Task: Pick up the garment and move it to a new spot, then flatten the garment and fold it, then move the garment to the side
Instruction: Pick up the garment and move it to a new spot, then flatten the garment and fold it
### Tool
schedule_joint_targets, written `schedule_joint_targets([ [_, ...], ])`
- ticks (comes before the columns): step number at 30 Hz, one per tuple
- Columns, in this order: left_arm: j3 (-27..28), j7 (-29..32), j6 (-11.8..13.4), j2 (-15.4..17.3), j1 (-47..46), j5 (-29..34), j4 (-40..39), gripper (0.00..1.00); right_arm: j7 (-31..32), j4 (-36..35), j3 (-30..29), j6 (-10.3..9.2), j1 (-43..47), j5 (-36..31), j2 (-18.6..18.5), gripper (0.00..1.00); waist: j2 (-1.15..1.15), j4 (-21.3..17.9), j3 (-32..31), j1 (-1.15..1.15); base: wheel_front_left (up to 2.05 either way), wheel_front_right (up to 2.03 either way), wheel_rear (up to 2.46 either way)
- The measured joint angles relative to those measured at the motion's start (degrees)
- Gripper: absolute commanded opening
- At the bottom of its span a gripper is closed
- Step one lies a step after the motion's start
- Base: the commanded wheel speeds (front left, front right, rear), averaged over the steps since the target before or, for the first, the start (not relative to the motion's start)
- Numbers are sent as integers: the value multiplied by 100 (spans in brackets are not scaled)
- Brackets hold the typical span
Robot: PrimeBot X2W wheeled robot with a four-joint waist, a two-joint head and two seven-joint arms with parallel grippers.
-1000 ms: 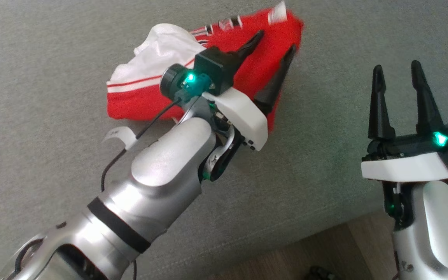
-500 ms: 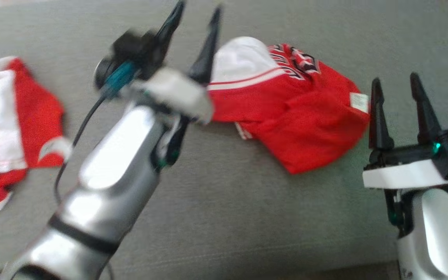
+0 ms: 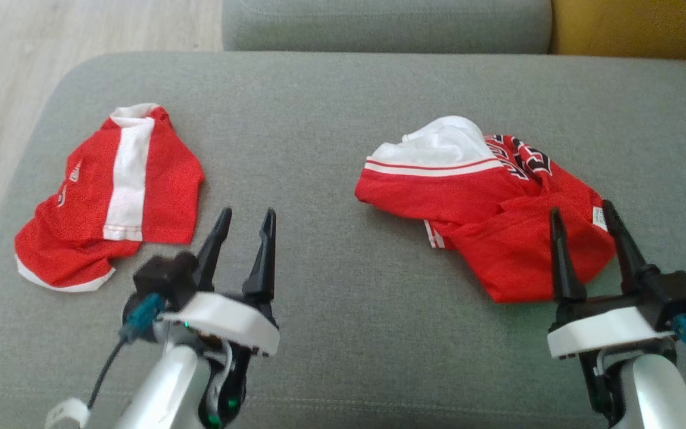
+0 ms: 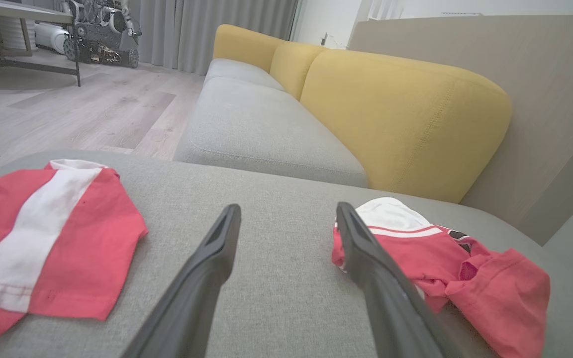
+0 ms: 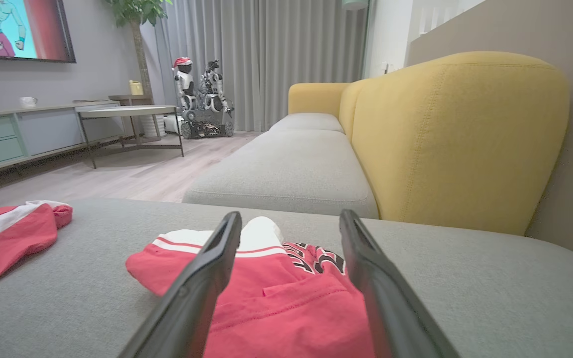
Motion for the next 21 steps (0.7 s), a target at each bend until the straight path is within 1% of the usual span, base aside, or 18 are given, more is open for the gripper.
schedule_joint_targets([
  [3,274,0,-99,-172,314,135,-93,100,43,-1,83,0,58,-1,1,100,0,58,-97,0,0,0,0],
  [5,430,0,-167,-254,358,214,-176,100,87,-10,179,0,62,-3,0,100,0,68,-88,0,0,0,0],
  [10,631,0,-355,-386,350,410,-201,100,401,47,746,0,56,-94,-1,100,0,73,15,0,0,0,0],
  [14,700,0,-494,-428,349,514,-179,100,649,404,1098,0,-68,-316,-1,100,0,105,170,0,0,0,0],
  [16,709,0,-517,-435,348,532,-171,100,686,515,1131,0,-125,-432,-1,100,0,124,209,0,0,0,0],
  [17,723,0,-554,-448,338,545,-155,100,709,735,1124,0,-272,-587,-2,100,0,177,294,0,0,0,0],
  [21,722,0,-602,-474,301,544,-113,100,717,1085,958,0,-560,-916,-3,100,0,323,440,0,0,0,0],
])
